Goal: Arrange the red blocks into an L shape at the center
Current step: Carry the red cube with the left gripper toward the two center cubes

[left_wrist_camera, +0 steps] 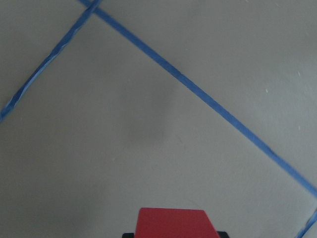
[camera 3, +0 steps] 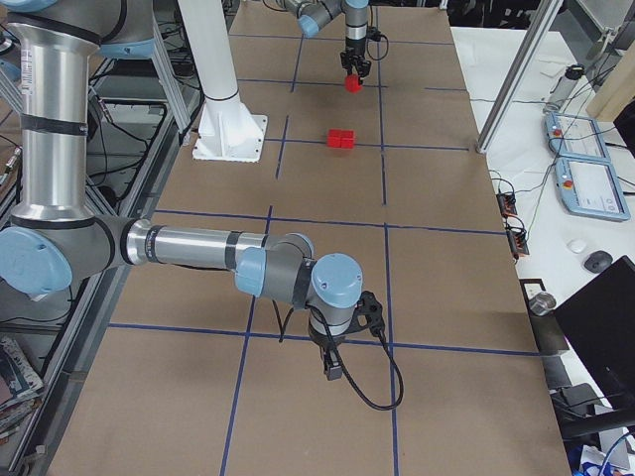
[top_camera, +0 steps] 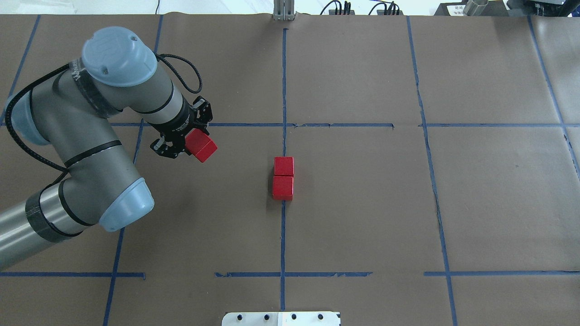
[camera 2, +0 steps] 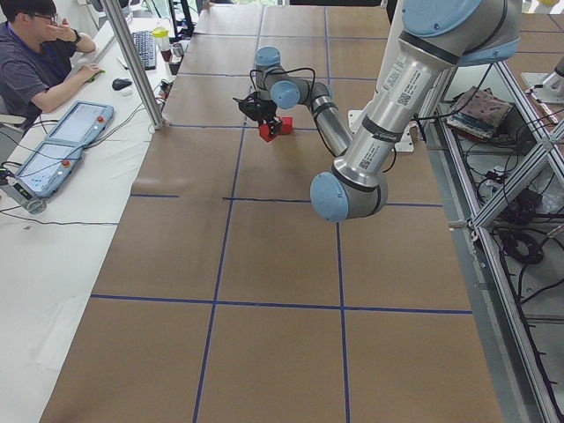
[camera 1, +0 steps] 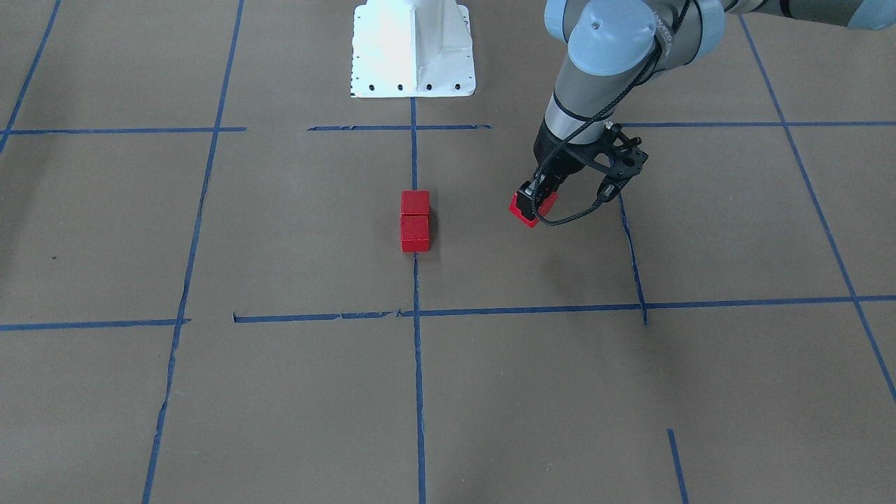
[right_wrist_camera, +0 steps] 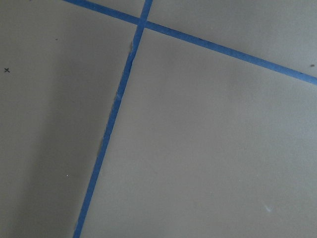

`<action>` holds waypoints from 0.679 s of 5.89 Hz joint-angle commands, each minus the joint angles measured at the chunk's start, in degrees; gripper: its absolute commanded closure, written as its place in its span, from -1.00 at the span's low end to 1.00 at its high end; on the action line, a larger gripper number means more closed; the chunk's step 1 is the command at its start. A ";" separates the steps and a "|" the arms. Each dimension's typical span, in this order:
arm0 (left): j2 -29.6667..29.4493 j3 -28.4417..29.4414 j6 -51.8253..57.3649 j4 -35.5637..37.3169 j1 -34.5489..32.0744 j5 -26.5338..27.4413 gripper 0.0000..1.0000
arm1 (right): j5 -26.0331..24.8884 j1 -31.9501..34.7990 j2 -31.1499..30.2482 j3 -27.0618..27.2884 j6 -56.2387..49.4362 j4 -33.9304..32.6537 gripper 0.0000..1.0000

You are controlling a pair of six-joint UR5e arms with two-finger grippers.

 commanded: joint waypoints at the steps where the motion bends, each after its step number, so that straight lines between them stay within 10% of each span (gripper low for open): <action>1: -1.23 0.98 -27.53 -0.28 1.04 0.15 0.84 | -0.06 0.00 -0.10 0.09 -0.15 0.00 -0.99; 4: -9.55 12.28 -42.63 -0.19 2.97 0.50 0.82 | -0.06 0.00 -0.19 0.27 -0.15 0.00 -0.99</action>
